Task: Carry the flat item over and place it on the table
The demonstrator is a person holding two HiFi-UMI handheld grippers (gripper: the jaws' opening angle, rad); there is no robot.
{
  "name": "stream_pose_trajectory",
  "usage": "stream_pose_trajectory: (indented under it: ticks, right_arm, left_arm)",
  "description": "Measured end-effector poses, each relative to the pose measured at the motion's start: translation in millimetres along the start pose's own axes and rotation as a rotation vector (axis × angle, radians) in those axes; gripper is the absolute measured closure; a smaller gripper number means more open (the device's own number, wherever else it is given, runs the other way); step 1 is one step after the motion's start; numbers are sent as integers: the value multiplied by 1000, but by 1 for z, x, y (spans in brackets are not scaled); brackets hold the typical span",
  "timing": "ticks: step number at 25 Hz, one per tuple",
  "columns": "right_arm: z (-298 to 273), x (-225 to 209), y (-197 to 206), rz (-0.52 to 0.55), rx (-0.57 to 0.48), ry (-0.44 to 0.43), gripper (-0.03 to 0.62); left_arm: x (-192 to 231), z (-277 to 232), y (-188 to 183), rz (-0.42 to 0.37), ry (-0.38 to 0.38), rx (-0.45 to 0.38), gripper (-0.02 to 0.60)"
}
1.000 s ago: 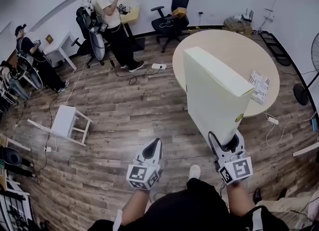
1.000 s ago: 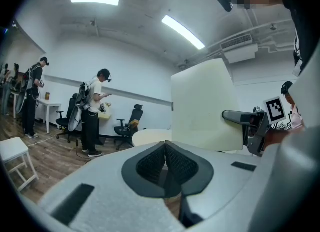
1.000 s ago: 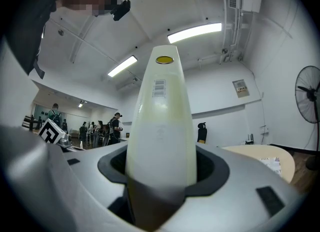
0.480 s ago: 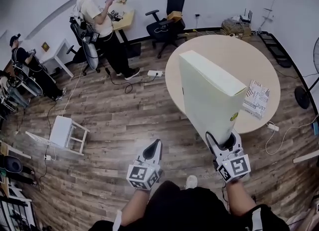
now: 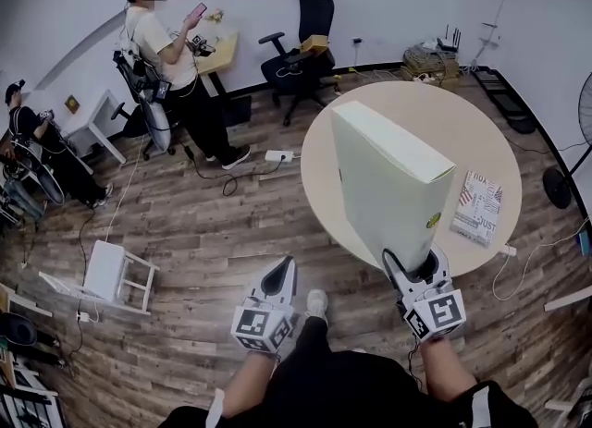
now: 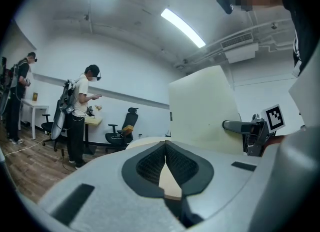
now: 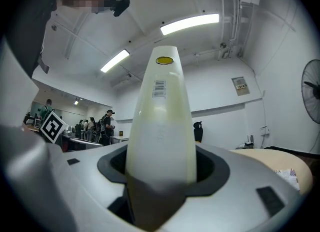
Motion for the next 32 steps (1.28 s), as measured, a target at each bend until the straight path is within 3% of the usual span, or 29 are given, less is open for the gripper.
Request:
stream_pose_trajectory:
  ticks: [10,17,24,32]
  right_arm:
    - [-101,-38,5,-19,27,115,316]
    - [-146,-67,22,-139,16,229,316]
    - [-156,-98,39,-287,-11,307,316]
    - [-152,-123,65,-471,-13,254,315]
  left_arm:
    - [77,-117,-21,20,119,54,575]
    - [110,-189,-28,17,239,100,575]
    - [112,-242,-26,1,358,133,575]
    - [85,-277,-14,-16,436,179,575]
Point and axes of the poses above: the fingertips, and each gripper's own axes: z backward along the fingers, x to its left, y out of its underside, the point moved 1 cm from there along z, backward along the fingers, and after that the axes turned 3 degrees about z, right-handed, at the moved point
